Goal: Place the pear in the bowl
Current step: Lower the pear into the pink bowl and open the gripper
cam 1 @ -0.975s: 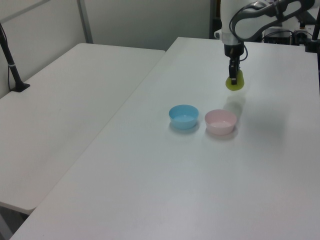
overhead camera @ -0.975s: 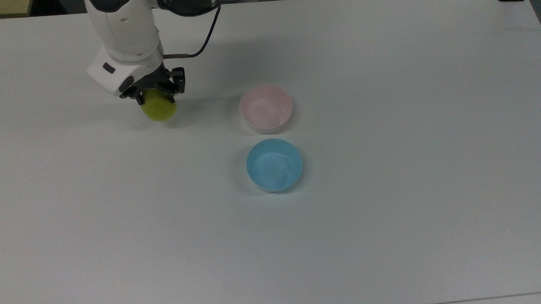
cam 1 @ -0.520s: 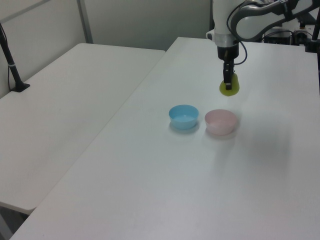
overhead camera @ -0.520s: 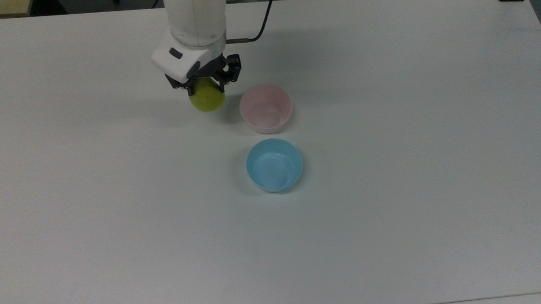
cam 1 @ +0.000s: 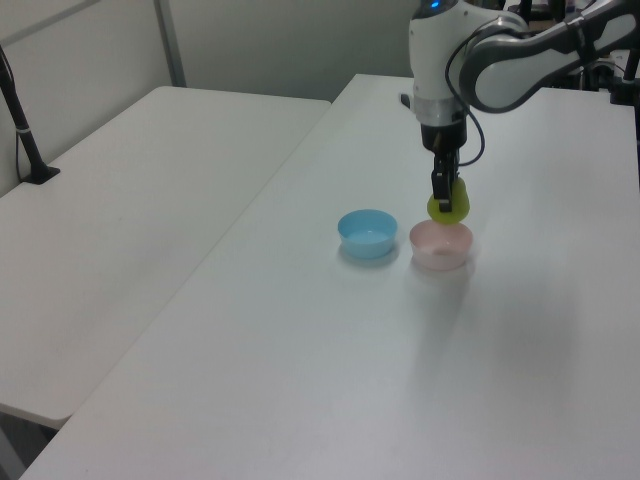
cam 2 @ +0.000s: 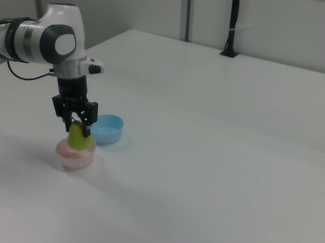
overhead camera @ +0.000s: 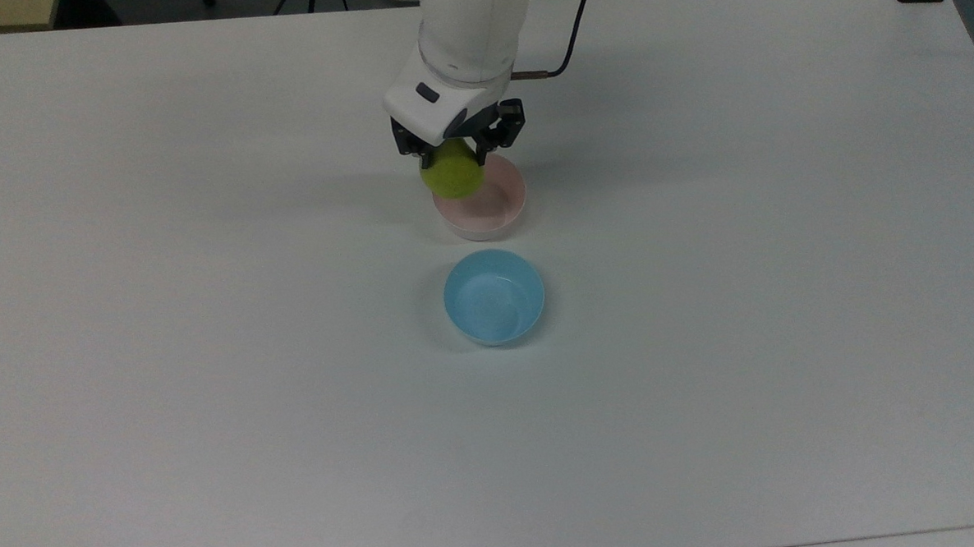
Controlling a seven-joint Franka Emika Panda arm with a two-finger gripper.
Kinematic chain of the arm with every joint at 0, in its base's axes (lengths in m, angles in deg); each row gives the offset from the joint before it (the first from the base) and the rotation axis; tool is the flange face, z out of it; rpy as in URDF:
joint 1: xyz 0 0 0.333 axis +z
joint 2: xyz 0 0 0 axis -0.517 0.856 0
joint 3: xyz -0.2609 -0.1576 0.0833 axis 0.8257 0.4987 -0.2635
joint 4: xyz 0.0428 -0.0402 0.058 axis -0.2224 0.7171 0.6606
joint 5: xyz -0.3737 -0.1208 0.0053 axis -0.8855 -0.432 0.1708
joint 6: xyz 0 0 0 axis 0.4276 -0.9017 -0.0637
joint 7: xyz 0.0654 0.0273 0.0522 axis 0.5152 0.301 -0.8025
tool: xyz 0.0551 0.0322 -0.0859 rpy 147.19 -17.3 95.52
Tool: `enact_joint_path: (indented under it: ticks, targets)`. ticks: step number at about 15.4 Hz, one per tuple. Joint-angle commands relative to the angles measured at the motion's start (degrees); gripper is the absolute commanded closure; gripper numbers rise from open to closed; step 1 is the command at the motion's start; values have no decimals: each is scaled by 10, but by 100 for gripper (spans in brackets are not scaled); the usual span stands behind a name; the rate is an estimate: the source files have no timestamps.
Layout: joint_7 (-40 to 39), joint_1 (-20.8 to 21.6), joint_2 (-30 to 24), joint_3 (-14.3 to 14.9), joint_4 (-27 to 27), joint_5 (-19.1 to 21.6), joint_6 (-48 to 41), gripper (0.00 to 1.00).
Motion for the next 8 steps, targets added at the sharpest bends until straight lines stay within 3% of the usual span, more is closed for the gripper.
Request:
enact_joint_path:
  ticks: [1,6,8]
  targets:
    - [34,27,15,6,7,9,29,62]
    - [52,35,43,6,6,9,57,61]
    - [52,34,51,6,6,9,65,51]
